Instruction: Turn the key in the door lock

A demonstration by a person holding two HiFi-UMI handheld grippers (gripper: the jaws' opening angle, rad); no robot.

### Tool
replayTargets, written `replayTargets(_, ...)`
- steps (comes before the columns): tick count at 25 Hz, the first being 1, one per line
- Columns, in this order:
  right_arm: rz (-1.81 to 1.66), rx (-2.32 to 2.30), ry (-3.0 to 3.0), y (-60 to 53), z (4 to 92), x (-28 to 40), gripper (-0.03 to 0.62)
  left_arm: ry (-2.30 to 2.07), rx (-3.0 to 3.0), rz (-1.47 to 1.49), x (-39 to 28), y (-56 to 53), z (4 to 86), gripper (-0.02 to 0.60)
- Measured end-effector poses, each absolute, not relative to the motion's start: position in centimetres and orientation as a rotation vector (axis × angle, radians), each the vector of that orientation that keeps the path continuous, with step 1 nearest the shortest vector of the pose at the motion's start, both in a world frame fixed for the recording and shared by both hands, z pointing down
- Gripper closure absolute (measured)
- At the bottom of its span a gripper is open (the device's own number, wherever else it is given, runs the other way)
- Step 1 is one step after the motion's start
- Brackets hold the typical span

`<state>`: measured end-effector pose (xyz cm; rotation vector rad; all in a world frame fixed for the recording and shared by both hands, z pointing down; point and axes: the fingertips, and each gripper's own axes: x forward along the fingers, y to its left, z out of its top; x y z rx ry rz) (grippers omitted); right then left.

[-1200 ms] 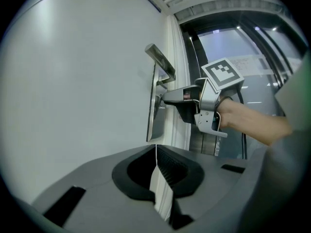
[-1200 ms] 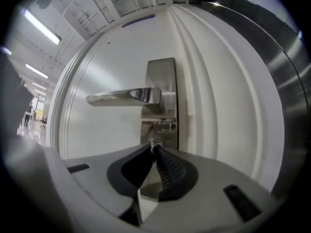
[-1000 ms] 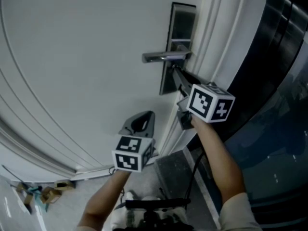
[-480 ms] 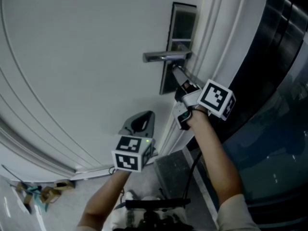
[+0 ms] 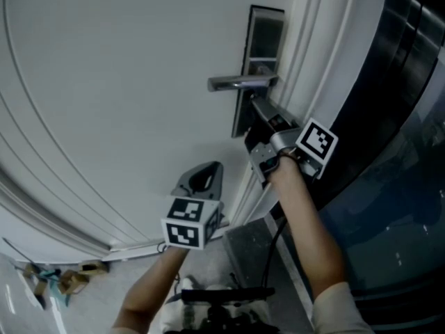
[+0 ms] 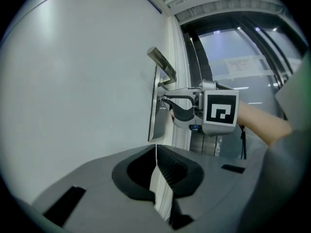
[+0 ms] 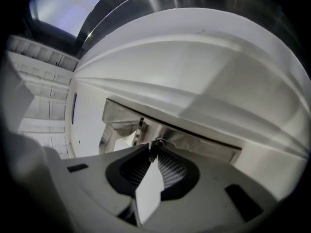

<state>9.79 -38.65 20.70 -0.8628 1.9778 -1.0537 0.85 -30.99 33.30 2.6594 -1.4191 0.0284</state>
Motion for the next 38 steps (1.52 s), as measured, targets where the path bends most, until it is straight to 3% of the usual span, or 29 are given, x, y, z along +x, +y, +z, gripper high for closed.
replayTargets(8, -1.159, -0.682, 1.754, -38.5, 20.8, 9.9, 0.536, -1.429, 2.653, 0.026, 0.3, -30.7, 33.3, 0.561)
replayTargets(25, -1.111, -0.658, 1.854, -38.3, 21.2, 10.0, 0.510, -1.437, 2.647, 0.032, 0.4, -31.3, 33.3, 0.561)
replayTargets(38, -0.824, -0.853, 2.180, -34.8, 21.5, 10.3, 0.507, -1.437, 2.662, 0.024, 1.4, -30.3, 32.8, 0.561)
